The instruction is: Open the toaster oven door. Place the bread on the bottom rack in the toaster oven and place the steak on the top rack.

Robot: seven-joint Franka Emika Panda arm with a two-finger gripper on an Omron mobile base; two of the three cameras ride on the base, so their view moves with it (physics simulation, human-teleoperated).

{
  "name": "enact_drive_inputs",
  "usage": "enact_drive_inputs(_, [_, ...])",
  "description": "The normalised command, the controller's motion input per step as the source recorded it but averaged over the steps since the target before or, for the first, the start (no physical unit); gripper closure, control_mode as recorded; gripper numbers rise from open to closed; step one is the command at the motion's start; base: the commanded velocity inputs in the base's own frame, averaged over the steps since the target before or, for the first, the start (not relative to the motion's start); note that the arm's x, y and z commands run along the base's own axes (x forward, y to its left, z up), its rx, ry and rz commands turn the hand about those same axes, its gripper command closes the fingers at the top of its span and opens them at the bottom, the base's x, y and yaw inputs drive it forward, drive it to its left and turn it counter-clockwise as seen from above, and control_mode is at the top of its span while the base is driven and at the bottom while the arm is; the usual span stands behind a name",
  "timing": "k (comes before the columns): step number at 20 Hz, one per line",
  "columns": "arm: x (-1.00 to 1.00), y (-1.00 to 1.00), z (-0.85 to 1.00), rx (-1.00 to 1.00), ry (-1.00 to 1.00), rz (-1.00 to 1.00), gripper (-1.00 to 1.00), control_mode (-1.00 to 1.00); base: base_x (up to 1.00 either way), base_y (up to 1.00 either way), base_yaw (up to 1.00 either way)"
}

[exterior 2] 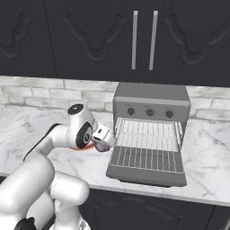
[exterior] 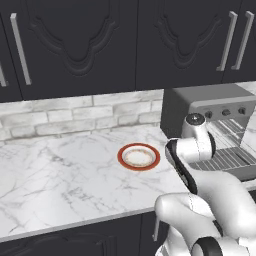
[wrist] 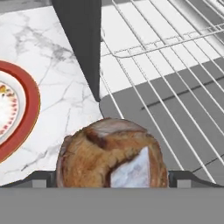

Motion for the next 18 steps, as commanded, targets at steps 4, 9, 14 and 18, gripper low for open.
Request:
enact_drive_inputs(4, [-0.04, -0.60, 0.04, 0.00, 0.00, -0.17, 1.00, -1.00, 0.00, 0.00, 0.00])
enact_drive_inputs(9, [0.00, -0.61, 0.07, -0.02, 0.00, -0.23, 1.00, -1.00, 0.00, 0.00, 0.00])
enact_drive_inputs(14, [0.03, -0.60, 0.03, -0.06, 0.00, -0.27, 1.00, -1.00, 0.00, 0.00, 0.00])
enact_drive_inputs(18, [0.12, -0.58, 0.00, -0.07, 0.00, -0.28, 1.00, -1.00, 0.00, 0.00, 0.00])
